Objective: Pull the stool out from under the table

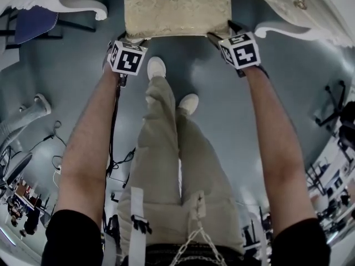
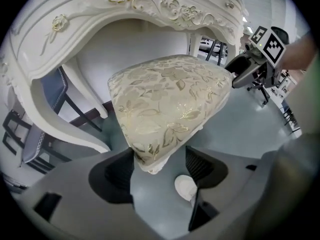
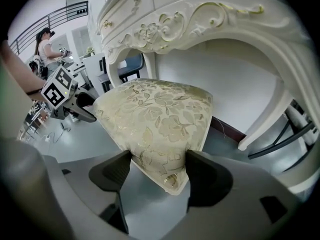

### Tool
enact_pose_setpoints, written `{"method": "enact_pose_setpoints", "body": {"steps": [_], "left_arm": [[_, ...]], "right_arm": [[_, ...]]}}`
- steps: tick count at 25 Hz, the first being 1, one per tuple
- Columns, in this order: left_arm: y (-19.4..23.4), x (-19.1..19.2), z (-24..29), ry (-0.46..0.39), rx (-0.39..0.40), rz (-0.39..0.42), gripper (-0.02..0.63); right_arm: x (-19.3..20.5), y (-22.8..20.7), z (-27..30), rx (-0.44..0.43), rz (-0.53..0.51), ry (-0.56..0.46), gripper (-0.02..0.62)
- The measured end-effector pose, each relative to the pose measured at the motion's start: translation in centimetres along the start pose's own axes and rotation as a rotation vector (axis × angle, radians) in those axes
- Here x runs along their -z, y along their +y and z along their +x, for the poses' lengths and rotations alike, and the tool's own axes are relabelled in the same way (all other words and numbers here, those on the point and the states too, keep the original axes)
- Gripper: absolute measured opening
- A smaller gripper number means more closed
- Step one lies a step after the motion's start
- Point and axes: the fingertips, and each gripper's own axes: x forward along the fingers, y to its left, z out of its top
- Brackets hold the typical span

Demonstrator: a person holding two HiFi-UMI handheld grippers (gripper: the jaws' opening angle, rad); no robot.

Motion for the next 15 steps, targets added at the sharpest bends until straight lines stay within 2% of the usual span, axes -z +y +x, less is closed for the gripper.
{"method": "enact_pose_setpoints", "body": {"steps": [6, 15], "left_arm": [[-0.8, 4.0, -1.1, 0.038, 0.010, -0.005, 0.311], [-1.9, 7.9, -1.8, 0.080, 0.034, 0.066, 0.311]], "right_arm": [[1.3, 3.3, -0.1, -0.041, -0.022, 0.030, 0.347], [5.2, 7.2, -1.3, -0.038, 0.043, 0.043, 0.347]]}}
